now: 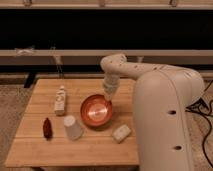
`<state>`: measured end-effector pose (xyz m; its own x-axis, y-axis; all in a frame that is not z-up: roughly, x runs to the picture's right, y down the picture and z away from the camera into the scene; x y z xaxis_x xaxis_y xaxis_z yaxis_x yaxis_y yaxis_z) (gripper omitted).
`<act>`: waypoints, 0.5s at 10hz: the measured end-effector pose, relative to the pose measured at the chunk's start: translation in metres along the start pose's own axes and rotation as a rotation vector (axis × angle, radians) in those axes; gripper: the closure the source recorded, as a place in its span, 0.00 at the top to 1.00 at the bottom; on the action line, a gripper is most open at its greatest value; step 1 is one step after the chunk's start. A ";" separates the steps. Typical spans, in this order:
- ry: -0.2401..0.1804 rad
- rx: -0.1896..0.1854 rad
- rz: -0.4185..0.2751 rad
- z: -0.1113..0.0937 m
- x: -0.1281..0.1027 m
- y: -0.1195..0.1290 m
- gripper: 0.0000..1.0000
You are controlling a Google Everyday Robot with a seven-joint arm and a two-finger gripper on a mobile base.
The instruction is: Drag the ceramic bowl in a circle
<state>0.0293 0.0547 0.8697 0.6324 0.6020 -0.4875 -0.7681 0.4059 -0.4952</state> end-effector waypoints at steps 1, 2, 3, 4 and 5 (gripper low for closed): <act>-0.010 0.007 0.003 -0.002 -0.002 -0.002 0.80; -0.014 0.011 0.001 -0.003 -0.004 -0.002 0.80; -0.017 0.013 -0.002 -0.003 -0.006 -0.002 0.80; -0.019 0.013 -0.006 -0.003 -0.007 -0.002 0.80; -0.018 0.013 -0.007 -0.003 -0.007 -0.002 0.80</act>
<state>0.0269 0.0479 0.8724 0.6360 0.6114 -0.4708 -0.7649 0.4189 -0.4893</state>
